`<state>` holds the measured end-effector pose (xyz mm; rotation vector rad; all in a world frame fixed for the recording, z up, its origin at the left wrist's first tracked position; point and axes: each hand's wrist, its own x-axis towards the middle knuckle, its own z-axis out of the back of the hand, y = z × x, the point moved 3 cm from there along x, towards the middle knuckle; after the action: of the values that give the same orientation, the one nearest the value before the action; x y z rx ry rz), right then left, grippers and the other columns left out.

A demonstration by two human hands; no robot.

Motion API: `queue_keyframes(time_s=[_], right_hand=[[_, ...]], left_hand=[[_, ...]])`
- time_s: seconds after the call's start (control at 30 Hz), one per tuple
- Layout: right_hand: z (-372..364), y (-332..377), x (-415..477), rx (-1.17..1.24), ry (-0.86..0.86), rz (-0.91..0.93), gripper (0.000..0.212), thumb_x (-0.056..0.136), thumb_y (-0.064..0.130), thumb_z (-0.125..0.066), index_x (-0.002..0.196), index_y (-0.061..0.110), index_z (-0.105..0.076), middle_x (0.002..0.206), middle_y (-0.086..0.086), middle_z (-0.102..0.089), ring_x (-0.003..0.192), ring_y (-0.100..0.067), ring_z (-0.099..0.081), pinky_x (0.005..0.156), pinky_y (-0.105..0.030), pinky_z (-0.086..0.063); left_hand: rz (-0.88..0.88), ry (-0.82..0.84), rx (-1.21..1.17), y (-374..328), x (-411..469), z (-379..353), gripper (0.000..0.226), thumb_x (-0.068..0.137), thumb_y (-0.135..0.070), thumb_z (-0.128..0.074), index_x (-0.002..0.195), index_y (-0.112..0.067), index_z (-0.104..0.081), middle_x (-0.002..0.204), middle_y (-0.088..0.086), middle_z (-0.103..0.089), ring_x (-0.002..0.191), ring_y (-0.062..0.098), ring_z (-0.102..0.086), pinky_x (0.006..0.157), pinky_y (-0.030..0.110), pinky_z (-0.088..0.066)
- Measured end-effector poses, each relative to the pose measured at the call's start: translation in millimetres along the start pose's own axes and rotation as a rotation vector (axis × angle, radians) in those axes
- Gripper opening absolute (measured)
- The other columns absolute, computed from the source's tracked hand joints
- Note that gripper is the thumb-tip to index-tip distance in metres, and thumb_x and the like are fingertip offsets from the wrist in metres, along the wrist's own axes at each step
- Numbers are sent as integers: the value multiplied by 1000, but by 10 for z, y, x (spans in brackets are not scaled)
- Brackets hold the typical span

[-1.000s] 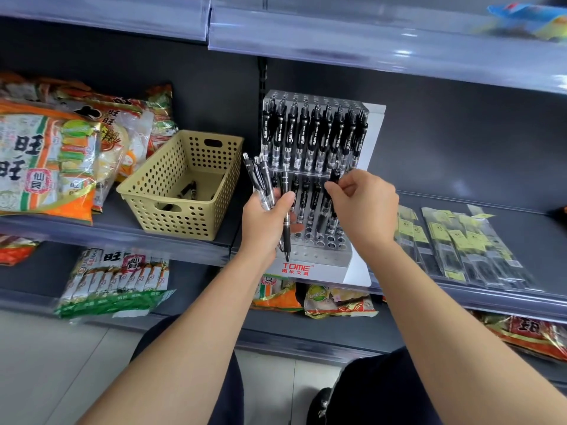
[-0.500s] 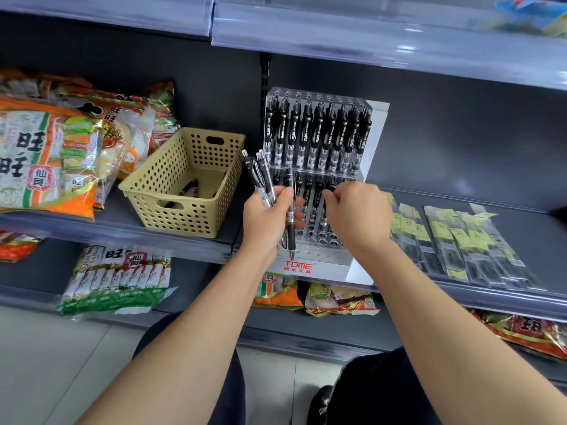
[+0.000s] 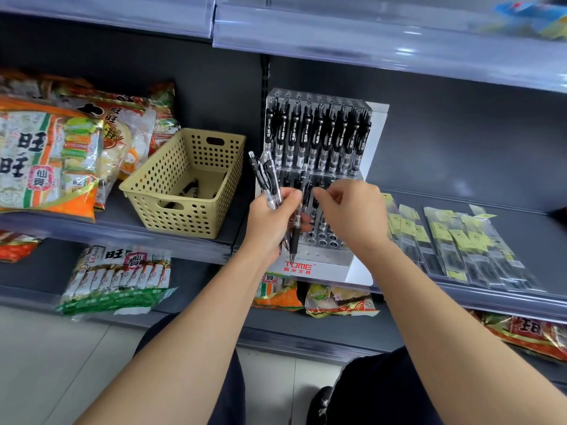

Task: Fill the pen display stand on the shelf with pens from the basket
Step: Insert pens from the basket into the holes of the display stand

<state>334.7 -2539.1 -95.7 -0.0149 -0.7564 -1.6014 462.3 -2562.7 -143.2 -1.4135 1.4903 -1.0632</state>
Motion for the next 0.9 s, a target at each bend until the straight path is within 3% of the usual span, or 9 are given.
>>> queue_keyframes(time_s=[0.13,0.23,0.33,0.4,0.47,0.6,0.7,0.8,0.9], right_hand=[[17,89,17,463,143,-92,19,92,28,-61,85,14,-71,68,-7,-69,49,-11,-54,54,-27,-48],[31,65,35,539,173,-175,11,86,25,-70,81,15,-70,62,-3,-67,40,-4,-53,46,-20,-42],[81,32,78,585,131,-241,14,86,25,-70,75,18,-66,66,0,-69,48,-8,-61,45,-22,-42],[144,21,115,552,57,-240,16,88,28,-68,75,19,-64,69,2,-70,56,-11,-66,51,-28,-49],[207,35,136,476,-44,-191,17,89,31,-66,75,20,-63,70,2,-70,65,-15,-69,61,-34,-55],[290,102,101,327,-225,-87,18,90,29,-62,78,15,-62,62,11,-59,59,-6,-56,64,-27,-47],[250,105,76,212,-236,-50,20,92,28,-59,81,12,-63,59,14,-53,56,-6,-49,61,-26,-43],[174,66,66,140,-211,-51,21,92,30,-58,81,13,-64,64,4,-61,61,-18,-56,61,-28,-45],[110,36,39,79,-182,-46,22,92,30,-59,80,13,-65,66,2,-63,61,-17,-55,53,-24,-35]], left_hand=[[-5,35,-22,-16,-13,-10,6,91,-10,-63,85,-11,-62,67,4,-67,56,22,-63,56,37,-56],[-32,70,7,-6,-11,-9,6,91,-11,-63,86,-9,-62,73,8,-69,62,27,-66,56,36,-55],[-35,18,3,27,20,30,12,91,-19,-64,87,-8,-59,80,11,-69,73,31,-70,62,42,-58],[-64,-51,90,33,45,75,19,90,-28,-64,84,-12,-57,74,8,-67,69,29,-68,63,42,-58],[-99,-101,204,11,45,108,23,90,-35,-63,81,-16,-53,62,3,-58,54,21,-58,53,33,-51],[-80,-120,225,22,60,127,33,94,-44,-53,99,-12,-50,51,-5,-43,43,14,-38,42,26,-30],[-56,-100,180,24,62,134,41,97,-50,-41,104,-11,-52,53,-6,-44,44,14,-38,42,27,-28],[-52,-98,157,8,49,130,29,100,-42,-41,91,-16,-50,58,-3,-44,45,14,-37,40,25,-27],[-43,-102,136,27,71,139,21,100,-34,-44,94,-14,-49,60,-2,-44,44,13,-37,39,24,-26]])
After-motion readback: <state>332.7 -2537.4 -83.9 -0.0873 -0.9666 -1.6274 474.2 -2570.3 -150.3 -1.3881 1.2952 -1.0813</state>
